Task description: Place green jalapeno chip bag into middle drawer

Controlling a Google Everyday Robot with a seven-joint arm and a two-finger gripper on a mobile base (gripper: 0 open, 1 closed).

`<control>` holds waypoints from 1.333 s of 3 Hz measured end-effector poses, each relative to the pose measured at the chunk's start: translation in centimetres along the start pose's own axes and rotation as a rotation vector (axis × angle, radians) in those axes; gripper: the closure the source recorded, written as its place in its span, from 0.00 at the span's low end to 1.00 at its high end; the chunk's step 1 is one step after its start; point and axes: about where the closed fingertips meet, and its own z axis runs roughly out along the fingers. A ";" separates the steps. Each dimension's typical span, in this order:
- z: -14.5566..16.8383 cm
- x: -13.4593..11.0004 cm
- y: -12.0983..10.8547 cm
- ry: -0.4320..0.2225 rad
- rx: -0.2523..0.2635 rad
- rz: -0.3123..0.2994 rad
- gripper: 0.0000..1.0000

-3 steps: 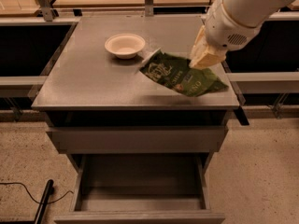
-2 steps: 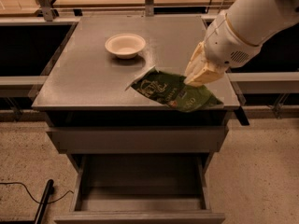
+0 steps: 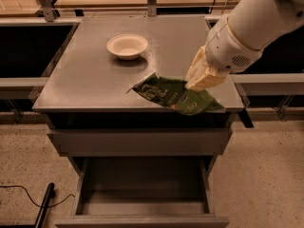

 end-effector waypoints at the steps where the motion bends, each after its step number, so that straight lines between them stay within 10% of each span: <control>1: 2.3 -2.6 3.3 -0.050 -0.037 -0.039 1.00; 3: 11.9 -2.8 12.2 -0.090 -0.256 -0.086 1.00; 4: 12.2 -2.7 12.6 -0.087 -0.265 -0.085 1.00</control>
Offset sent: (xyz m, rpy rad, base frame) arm -0.1228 0.0943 -0.1730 -0.0078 0.2727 0.3001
